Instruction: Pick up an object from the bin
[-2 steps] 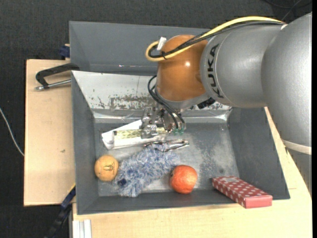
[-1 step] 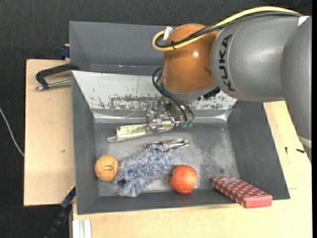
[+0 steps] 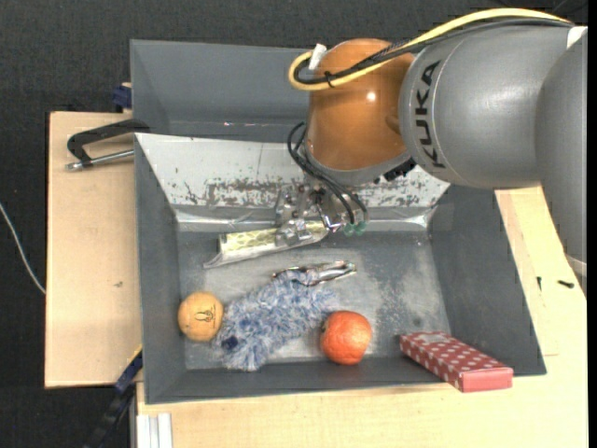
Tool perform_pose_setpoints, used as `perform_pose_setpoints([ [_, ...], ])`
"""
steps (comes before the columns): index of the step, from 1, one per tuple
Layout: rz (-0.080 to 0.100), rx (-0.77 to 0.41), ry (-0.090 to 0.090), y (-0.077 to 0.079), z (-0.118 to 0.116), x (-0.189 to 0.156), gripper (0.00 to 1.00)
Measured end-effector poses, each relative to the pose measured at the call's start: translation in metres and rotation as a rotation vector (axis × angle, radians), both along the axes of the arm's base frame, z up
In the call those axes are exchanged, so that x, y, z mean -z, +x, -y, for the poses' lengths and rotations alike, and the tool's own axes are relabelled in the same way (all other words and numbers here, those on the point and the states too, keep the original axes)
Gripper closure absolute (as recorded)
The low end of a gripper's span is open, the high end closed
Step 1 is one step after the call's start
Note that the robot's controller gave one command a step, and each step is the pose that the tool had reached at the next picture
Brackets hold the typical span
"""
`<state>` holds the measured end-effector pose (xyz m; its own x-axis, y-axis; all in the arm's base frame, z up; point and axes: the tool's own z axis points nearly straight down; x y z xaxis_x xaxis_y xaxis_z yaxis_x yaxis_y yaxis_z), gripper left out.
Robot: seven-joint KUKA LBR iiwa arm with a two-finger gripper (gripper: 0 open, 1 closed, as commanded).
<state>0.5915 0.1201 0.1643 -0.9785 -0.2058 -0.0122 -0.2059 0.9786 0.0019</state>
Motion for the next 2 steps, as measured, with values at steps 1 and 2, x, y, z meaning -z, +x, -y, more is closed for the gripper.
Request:
perform_pose_setpoints([
  [1, -0.012, -0.195, -0.003, -0.008, 0.024, 0.027, 1.0],
  [2, -0.002, -0.073, -0.001, -0.018, -0.03, -0.166, 1.0],
])
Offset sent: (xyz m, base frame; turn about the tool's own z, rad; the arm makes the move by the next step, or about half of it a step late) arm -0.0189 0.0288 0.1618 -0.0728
